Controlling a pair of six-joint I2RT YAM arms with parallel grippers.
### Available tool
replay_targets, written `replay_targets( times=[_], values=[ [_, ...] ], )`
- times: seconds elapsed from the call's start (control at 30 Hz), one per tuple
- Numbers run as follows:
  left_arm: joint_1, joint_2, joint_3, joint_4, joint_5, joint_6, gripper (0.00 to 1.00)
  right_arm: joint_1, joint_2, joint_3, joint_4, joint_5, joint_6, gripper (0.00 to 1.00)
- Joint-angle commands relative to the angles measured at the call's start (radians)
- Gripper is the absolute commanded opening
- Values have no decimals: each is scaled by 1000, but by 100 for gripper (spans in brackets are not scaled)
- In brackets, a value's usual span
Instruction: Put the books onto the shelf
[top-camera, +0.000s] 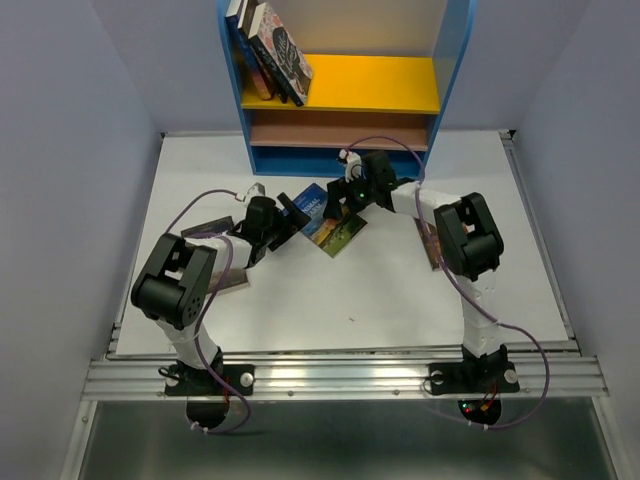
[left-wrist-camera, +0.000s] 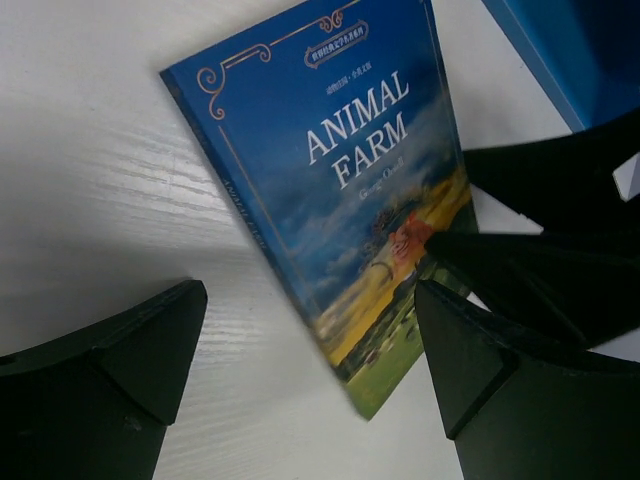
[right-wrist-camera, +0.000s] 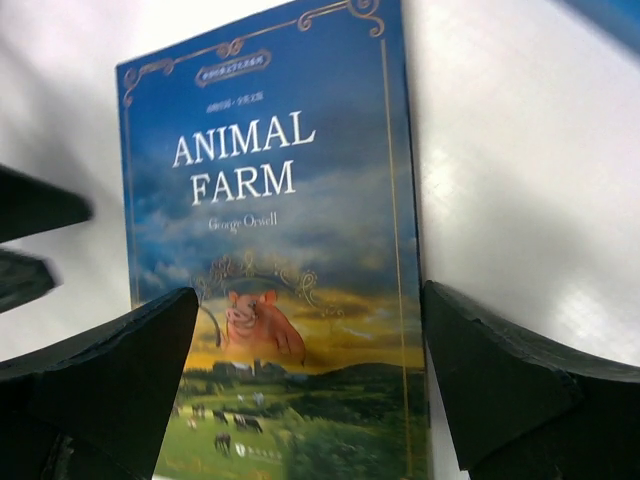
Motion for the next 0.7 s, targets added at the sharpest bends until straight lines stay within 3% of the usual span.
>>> replay_targets(
  times=[0.0, 0.17, 0.33, 0.5, 0.67],
  values=[
    [5, 29, -11, 62, 15, -34, 99, 19, -75, -140, 7, 30, 192, 100],
    [5, 55, -32, 61, 10, -60, 99, 19, -158, -296, 168, -10, 391, 100],
    [5, 111, -15, 85, 65, -46, 99, 19, -130, -294, 188, -76, 450, 97],
    [2, 117, -60, 298, 231, -75, 99, 19, -129, -309, 185, -103, 470, 92],
    [-5, 86, -104, 461, 288, -112, 99, 19, -136, -336, 188, -168, 500, 75]
  ],
)
